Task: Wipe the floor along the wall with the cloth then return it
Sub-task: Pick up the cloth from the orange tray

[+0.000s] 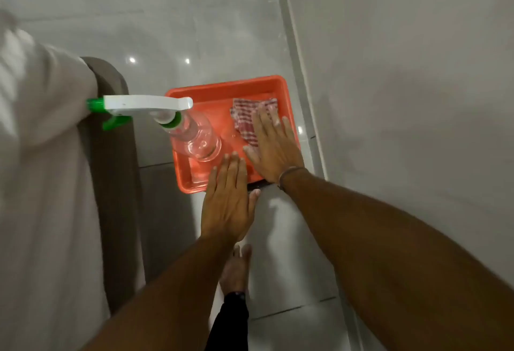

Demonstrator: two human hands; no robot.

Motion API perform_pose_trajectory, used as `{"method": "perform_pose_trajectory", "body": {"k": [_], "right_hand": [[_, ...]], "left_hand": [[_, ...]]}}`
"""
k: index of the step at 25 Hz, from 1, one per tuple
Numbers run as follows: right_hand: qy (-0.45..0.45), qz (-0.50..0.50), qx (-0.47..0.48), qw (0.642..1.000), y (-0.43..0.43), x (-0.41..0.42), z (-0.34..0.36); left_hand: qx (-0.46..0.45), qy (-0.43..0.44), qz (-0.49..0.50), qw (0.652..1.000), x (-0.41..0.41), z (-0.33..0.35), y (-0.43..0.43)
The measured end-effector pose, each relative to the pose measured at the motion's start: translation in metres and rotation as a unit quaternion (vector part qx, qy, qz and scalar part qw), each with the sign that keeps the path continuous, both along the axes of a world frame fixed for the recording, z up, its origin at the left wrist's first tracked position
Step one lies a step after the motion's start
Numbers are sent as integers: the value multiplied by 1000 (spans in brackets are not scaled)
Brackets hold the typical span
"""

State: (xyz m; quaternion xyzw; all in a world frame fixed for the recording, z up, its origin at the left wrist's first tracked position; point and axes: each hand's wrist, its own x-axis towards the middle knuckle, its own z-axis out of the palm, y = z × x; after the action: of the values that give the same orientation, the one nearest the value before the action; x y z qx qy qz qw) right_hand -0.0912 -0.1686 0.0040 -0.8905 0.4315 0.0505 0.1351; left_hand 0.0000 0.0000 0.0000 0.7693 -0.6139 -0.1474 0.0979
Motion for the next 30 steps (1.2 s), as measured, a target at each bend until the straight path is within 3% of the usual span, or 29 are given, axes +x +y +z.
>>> {"method": "perform_pose_trajectory", "body": {"k": [11,17,24,30], "right_hand": [[35,30,10,999,-34,20,-59],[-85,-44,70,993,-33,21,-42],[-270,-86,9,959,13,-11,39],[-265,-116,27,957,139,-115,71]], "left_hand": [[-12,-6,2,1000,9,-38,-7],[-20,-8,5,1000,10,-33,-7],[14,-23,5,1000,-11,3,4],[47,-26,-1,999,-74,31,54]]}}
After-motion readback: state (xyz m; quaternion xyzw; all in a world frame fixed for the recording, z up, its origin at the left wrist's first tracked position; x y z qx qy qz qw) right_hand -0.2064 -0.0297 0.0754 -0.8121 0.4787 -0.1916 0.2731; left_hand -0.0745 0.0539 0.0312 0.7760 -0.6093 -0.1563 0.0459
